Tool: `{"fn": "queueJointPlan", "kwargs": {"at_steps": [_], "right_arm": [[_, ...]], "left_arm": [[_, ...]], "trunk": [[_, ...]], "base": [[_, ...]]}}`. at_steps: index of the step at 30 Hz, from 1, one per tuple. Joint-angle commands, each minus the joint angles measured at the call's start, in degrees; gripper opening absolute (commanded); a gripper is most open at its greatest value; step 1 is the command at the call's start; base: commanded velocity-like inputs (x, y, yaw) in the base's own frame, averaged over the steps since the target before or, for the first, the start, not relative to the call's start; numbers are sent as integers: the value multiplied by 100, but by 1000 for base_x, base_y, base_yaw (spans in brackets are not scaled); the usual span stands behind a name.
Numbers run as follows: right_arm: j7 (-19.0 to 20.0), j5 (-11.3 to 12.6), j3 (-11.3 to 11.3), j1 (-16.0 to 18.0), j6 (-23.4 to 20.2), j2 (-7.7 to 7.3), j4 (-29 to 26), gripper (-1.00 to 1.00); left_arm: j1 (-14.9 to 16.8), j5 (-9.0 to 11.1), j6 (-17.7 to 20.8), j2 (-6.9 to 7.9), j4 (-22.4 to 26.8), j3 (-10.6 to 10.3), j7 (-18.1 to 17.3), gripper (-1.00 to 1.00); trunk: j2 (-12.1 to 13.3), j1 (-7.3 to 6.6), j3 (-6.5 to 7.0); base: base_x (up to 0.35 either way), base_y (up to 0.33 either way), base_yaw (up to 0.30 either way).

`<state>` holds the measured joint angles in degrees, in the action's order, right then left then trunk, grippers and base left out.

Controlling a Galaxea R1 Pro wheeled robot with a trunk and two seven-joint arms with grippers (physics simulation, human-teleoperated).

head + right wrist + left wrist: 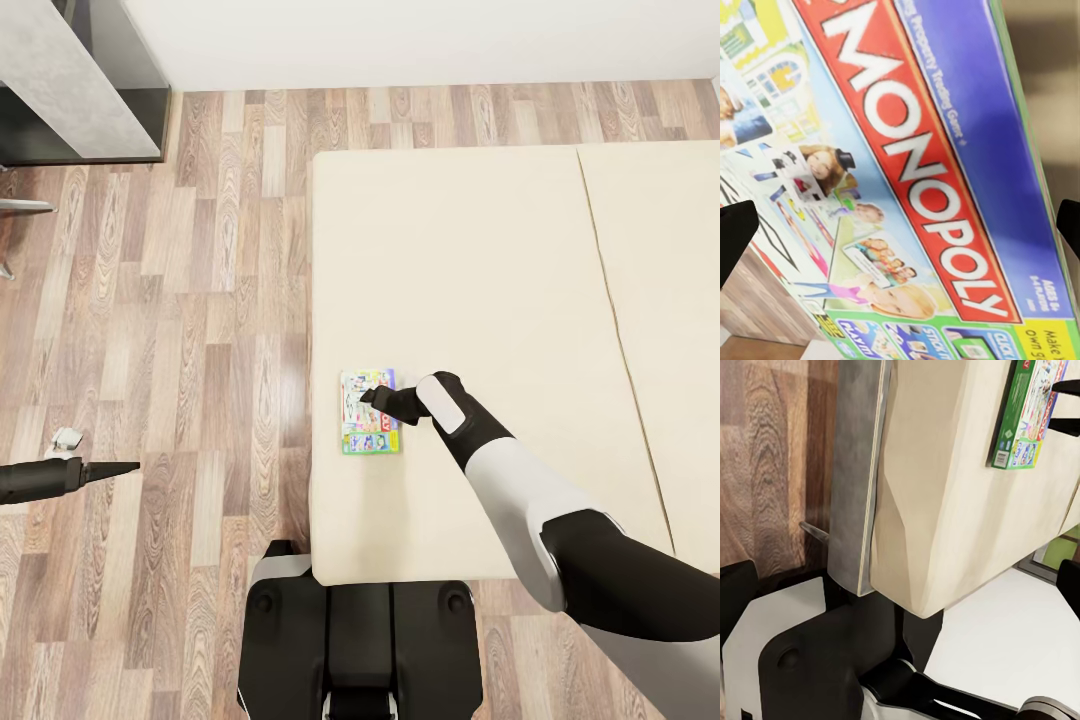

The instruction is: Put all the toys in the child's room - the three board games (two on the bed and one on the table), the two jigsaw puzzles on the table, and the tennis ball on the table - inside the toy box on the table in the child's room.

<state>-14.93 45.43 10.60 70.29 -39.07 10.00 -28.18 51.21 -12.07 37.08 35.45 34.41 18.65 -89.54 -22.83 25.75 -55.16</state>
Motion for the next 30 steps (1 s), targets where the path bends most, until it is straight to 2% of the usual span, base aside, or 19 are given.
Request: {"fn": "queueJointPlan", "kwargs": {"at_steps": [1, 8, 12, 15, 30], "right_arm": [[-54, 54, 13, 2, -7, 0, -8, 100], [-29, 54, 7, 2, -12, 0, -4, 100], [388, 49, 16, 2, -13, 0, -3, 100], [529, 46, 19, 2, -13, 0, -3, 100], [587, 53, 21, 2, -13, 0, 72, 100]], "left_arm": [[3, -59, 58, -3, 4, 24, -46, 100], [3, -59, 55, -3, 4, 24, -46, 100], [3, -59, 56, -3, 4, 24, -46, 100], [3, -59, 60, -3, 4, 24, -46, 100], [3, -59, 57, -3, 4, 24, -46, 100]], "trunk": [[-9, 3, -6], [-9, 3, -6], [-9, 3, -6], [-9, 3, -6], [-9, 3, -6]], "base": [[0, 0, 0], [0, 0, 0], [0, 0, 0], [0, 0, 0], [0, 0, 0]]}}
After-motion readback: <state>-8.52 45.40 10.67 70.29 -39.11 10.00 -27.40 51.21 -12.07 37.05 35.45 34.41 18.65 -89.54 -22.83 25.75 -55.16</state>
